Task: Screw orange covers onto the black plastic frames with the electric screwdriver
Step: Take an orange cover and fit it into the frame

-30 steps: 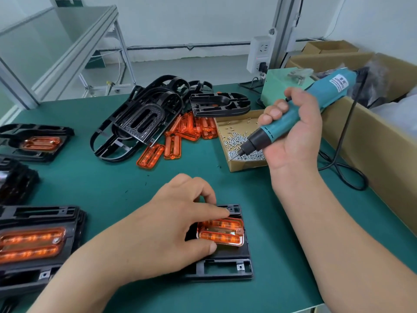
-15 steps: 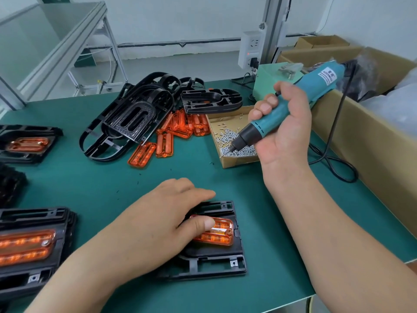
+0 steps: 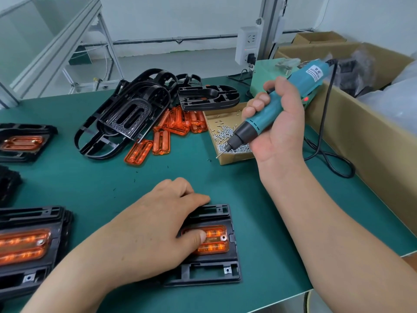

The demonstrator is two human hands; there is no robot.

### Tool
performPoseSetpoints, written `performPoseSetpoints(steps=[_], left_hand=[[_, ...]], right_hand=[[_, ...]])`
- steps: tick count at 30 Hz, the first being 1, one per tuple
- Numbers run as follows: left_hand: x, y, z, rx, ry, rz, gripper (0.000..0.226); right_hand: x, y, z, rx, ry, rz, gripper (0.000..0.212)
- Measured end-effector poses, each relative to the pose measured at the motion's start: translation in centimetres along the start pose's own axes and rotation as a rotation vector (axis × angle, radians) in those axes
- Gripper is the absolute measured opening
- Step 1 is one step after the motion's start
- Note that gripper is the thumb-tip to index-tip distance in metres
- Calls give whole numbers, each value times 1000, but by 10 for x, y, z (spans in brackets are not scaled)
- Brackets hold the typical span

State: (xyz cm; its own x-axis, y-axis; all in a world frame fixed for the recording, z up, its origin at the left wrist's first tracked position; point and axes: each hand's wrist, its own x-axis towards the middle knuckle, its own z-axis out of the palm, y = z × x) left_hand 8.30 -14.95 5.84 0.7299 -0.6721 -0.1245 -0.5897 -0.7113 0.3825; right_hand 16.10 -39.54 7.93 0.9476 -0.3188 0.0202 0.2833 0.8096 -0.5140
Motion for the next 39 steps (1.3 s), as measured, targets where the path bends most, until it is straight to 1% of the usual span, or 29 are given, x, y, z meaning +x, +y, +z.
performPoseSetpoints(steps=[6,9,14,19,21,24,28,30,33,34,36,39], left_hand=[[3,1,0,-70,-4,-19,52],[5,1,-1,-100,-3,-36,48],[10,4,1,-125,37,-97,37],[10,5,2,-143,45,-133,32],[12,6,1,-163,72,-153,32],[15,5,-2,-165,109,-172,32],[18,3,-10,-167,70,-198,34],[28,2,-19,-140,155,-213,32],[56,4,-38,-84,357,-208,20],[68,6,-45,-65,399,-200,18],[96,10,-56,-21,423,-166,16],[139,14,-62,79,327,-87,19]], right_hand=[[-1,1,0,-22,0,-5,13],[-1,2,0,-17,0,4,14],[2,0,-2,36,61,15,19],[9,-8,-8,116,162,-11,23],[11,-10,-10,131,189,-17,23],[13,-11,-12,127,193,-23,23],[14,-11,-13,124,183,-21,21],[16,-13,-13,130,179,-34,21],[20,-17,-14,127,186,-60,21],[21,-18,-15,119,186,-63,20],[21,-18,-15,101,190,-63,20],[21,-16,-16,81,198,-59,19]])
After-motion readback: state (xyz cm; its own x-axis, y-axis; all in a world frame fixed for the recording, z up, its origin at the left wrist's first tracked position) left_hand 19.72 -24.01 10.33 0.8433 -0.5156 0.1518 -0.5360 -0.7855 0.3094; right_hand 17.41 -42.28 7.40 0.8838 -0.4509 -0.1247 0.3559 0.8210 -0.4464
